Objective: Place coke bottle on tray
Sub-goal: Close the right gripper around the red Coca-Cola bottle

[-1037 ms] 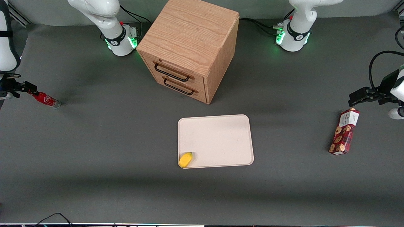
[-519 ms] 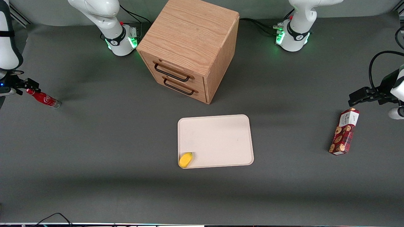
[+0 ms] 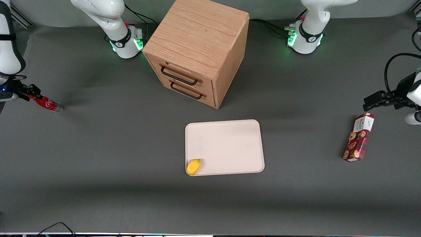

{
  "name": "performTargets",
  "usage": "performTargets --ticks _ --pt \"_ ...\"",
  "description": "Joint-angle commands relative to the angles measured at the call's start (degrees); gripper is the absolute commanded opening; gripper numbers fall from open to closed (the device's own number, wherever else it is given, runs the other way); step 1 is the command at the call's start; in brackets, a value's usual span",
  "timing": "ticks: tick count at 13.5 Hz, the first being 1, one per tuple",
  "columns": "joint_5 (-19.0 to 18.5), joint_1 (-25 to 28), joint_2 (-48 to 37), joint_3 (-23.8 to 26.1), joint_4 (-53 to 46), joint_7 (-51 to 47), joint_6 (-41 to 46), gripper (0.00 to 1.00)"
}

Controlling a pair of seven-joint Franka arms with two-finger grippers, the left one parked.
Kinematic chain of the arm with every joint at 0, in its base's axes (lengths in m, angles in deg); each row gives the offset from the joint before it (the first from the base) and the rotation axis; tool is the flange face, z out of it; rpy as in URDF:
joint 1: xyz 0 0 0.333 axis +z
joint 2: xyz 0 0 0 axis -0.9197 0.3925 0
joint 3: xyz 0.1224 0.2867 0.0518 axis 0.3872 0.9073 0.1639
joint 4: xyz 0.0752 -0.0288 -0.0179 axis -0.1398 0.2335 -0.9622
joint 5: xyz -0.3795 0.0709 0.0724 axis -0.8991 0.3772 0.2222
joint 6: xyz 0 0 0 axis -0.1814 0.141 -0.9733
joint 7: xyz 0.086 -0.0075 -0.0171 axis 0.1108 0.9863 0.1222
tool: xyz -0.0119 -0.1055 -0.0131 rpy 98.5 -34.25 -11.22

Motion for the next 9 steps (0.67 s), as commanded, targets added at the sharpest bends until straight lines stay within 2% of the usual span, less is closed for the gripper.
performTargets --ticks 1,2,6,9 --pt "2.1 0.4 0.0 0.2 0.5 1.2 -1.1 0.03" --pt "2.1 0.4 0.0 0.2 0.5 1.2 -1.1 0.0" --pt "2.1 0.6 0.0 0.5 -0.1 0.4 -0.3 0.0" --pt "1.8 0.7 -1.2 5.3 -4.3 -6.5 4.2 0.0"
